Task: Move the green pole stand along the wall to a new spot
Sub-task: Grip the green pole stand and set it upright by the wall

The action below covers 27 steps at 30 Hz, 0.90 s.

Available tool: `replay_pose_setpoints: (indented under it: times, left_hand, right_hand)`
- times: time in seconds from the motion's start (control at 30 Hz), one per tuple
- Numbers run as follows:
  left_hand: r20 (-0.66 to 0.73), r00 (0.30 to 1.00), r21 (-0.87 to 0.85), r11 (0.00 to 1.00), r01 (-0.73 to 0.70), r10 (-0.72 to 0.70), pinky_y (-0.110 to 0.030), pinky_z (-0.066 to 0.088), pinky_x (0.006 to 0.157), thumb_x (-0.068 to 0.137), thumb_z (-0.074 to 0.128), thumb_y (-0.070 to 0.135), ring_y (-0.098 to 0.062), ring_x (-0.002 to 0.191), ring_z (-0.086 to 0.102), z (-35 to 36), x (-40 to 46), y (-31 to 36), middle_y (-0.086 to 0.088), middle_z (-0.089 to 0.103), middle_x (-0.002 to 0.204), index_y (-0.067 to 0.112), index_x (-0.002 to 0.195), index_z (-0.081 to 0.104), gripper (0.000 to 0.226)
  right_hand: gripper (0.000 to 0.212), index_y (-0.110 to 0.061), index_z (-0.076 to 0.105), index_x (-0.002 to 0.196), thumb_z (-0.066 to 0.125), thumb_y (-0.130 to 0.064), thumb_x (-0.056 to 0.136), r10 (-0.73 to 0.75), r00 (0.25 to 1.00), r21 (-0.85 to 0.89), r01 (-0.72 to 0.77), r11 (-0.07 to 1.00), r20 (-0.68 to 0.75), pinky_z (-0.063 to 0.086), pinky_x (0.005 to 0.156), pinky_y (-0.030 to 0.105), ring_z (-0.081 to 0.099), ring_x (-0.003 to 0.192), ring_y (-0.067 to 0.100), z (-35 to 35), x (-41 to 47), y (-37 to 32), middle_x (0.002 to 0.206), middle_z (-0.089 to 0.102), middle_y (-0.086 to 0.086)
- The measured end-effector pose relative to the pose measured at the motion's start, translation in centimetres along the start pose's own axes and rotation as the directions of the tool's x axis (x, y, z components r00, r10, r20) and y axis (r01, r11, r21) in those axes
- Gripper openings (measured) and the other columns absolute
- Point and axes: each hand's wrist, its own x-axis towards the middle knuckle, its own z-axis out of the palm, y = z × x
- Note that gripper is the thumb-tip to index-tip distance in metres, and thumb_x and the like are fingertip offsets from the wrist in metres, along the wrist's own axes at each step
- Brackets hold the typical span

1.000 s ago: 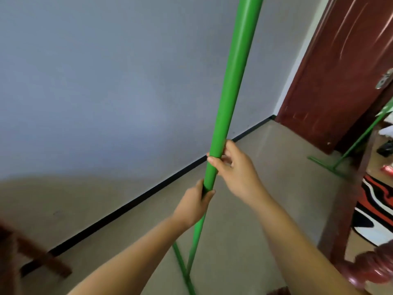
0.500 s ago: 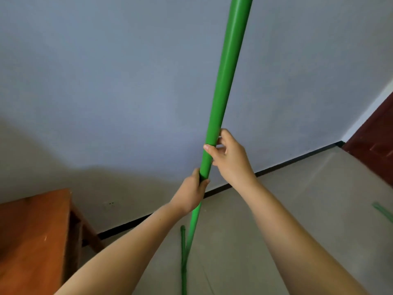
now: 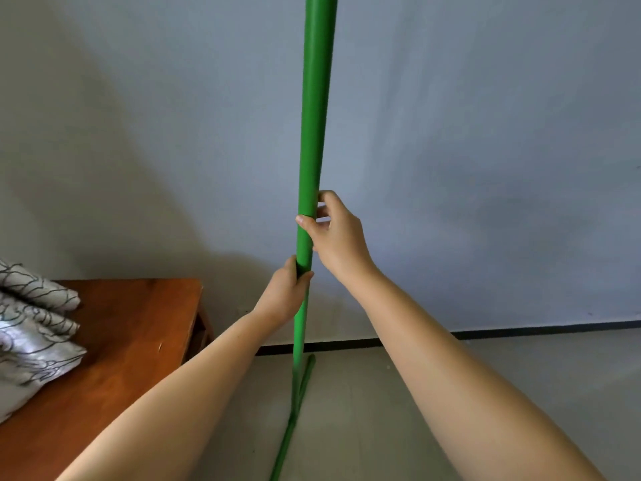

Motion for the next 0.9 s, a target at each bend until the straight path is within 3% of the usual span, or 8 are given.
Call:
replay_pose_setpoints:
  times: [0.17,0.47,0.6,0.67,0.73,0.8,0.9]
  left_hand:
    - [-0.022,0.999,0.021,0.999,0.041,-0.040,-0.048,0.047,0.081,0.090,0.044,0.019,-0.037,0.090,0.059,-1.8,1.3,-1.5,-0.024,0.061,0.099,0.005,0.102,0.046,0.018]
    - [0.023,1.000,0.030,1.000,0.008,-0.009,-0.043,0.048,0.082,0.090,0.047,0.023,-0.033,0.093,0.059,-2.4,2.0,-2.5,-0.023,0.062,0.103,0.007,0.105,0.046,0.022]
    - [0.026,0.999,0.034,0.999,0.029,-0.030,-0.037,0.045,0.076,0.090,0.046,0.024,-0.034,0.098,0.058,-2.5,1.8,-2.5,-0.022,0.060,0.105,0.007,0.106,0.045,0.024]
    - [0.016,0.999,0.010,1.000,0.028,-0.028,-0.034,0.042,0.082,0.089,0.048,0.024,-0.029,0.109,0.056,-2.7,1.2,-2.3,-0.015,0.058,0.118,0.012,0.120,0.041,0.034]
    - [-0.017,1.000,-0.014,1.000,-0.002,0.002,-0.031,0.040,0.090,0.088,0.050,0.021,-0.023,0.119,0.050,-2.8,-0.4,-2.2,-0.011,0.053,0.128,0.016,0.130,0.034,0.045]
    - [-0.047,0.997,-0.018,0.998,-0.063,0.062,-0.031,0.039,0.094,0.088,0.050,0.019,-0.018,0.121,0.047,-2.6,-2.6,-2.3,-0.010,0.050,0.132,0.018,0.133,0.031,0.049]
    - [-0.017,0.991,-0.038,0.990,-0.133,0.132,-0.023,0.042,0.094,0.088,0.050,0.016,-0.007,0.117,0.047,-1.6,-6.8,-2.6,-0.006,0.049,0.131,0.019,0.133,0.032,0.049]
  right_hand:
    - [0.020,-0.014,0.051,0.097,0.061,-0.020,0.081,-0.007,0.999,0.019,0.006,1.000,0.041,0.054,0.071,0.048,0.062,0.079,0.026,2.3,1.3,-0.7,0.088,0.061,0.000]
    - [0.025,-0.018,0.049,0.106,0.057,-0.022,0.083,0.003,0.994,0.041,-0.007,0.999,0.107,0.055,0.076,0.041,0.063,0.086,0.023,2.3,1.6,-0.3,0.095,0.061,0.000]
    - [0.042,-0.024,0.040,0.126,0.054,-0.025,0.086,0.042,0.981,0.041,-0.050,0.998,0.191,0.043,0.075,0.017,0.055,0.111,0.018,0.5,-0.4,1.0,0.121,0.054,0.002]
    - [0.048,-0.030,0.036,0.130,0.054,-0.031,0.086,0.073,0.982,0.025,-0.078,0.997,0.177,0.039,0.083,0.018,0.051,0.115,0.013,-1.3,-2.7,2.6,0.127,0.050,-0.001]
    - [0.047,-0.034,0.037,0.128,0.056,-0.032,0.085,0.111,0.984,0.030,-0.116,0.993,0.136,0.039,0.080,0.009,0.052,0.114,0.008,-3.3,-6.0,4.6,0.125,0.051,-0.006]
    - [0.046,-0.035,0.039,0.126,0.057,-0.030,0.085,0.165,0.983,0.065,-0.170,0.983,0.082,0.040,0.075,0.003,0.053,0.112,0.003,-5.4,-10.2,6.7,0.124,0.053,-0.009]
    - [0.043,-0.040,0.042,0.121,0.057,-0.025,0.084,0.273,0.962,0.154,-0.266,0.952,-0.024,0.042,0.078,0.004,0.053,0.110,-0.004,-8.2,-17.3,9.5,0.125,0.054,-0.011]
